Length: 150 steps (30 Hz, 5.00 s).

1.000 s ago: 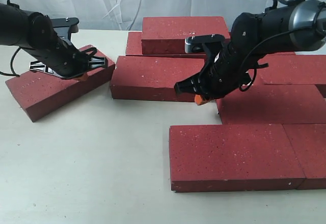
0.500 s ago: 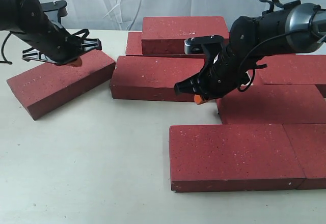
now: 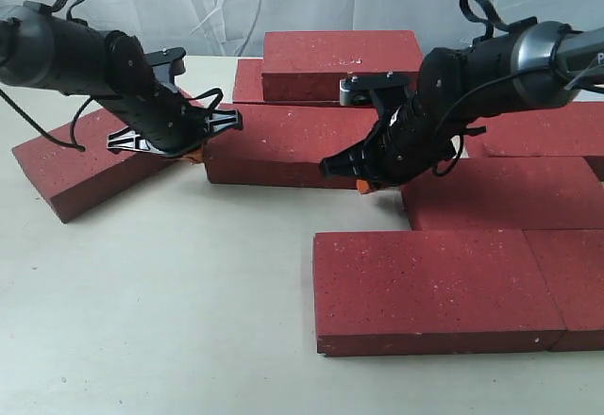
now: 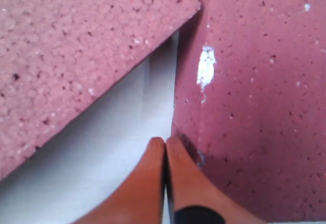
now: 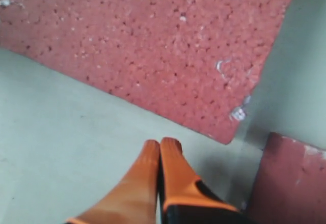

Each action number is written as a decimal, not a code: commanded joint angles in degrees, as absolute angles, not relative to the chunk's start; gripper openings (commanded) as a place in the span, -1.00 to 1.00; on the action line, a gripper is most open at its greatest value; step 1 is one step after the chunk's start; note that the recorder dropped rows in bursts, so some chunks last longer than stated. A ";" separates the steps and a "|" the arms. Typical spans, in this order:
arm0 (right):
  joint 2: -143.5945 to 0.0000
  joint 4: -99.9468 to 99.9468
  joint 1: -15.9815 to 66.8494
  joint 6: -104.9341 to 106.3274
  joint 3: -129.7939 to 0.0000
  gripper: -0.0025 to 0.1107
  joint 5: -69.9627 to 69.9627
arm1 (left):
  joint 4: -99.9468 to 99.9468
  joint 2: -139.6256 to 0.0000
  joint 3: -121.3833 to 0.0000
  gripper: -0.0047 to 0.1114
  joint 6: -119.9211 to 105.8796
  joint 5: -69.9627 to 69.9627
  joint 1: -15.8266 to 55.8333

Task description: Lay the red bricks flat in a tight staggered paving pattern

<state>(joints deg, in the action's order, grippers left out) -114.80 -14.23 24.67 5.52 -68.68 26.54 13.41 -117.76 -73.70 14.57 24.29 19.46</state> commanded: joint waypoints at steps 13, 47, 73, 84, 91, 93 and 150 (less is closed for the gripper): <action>-116.31 -5.69 24.70 -4.41 -68.95 -0.97 19.55 | 14.58 -117.95 -74.13 -0.92 14.35 24.87 19.58; -107.52 -6.58 24.70 -6.22 -68.95 -0.97 19.16 | 20.12 -119.98 -74.13 -0.92 13.29 19.96 21.49; -107.52 -6.58 24.70 -6.22 -68.95 -0.97 19.54 | 24.65 -120.12 -74.13 -0.92 13.29 9.16 27.66; -107.52 -5.87 24.70 -6.22 -68.95 -0.97 18.47 | 26.37 -124.79 -77.58 -0.92 12.94 10.02 28.70; -107.52 -5.87 24.70 -6.22 -68.95 -0.97 17.99 | 26.38 -125.75 -79.45 -0.92 12.82 9.68 30.55; -107.52 -5.87 24.70 -6.22 -68.95 -0.97 17.99 | 26.63 -126.74 -79.45 -0.92 12.82 10.18 30.55; -89.24 -13.19 24.70 -6.22 -68.82 -0.97 50.40 | 11.03 -88.45 -64.49 -0.92 12.95 40.54 24.74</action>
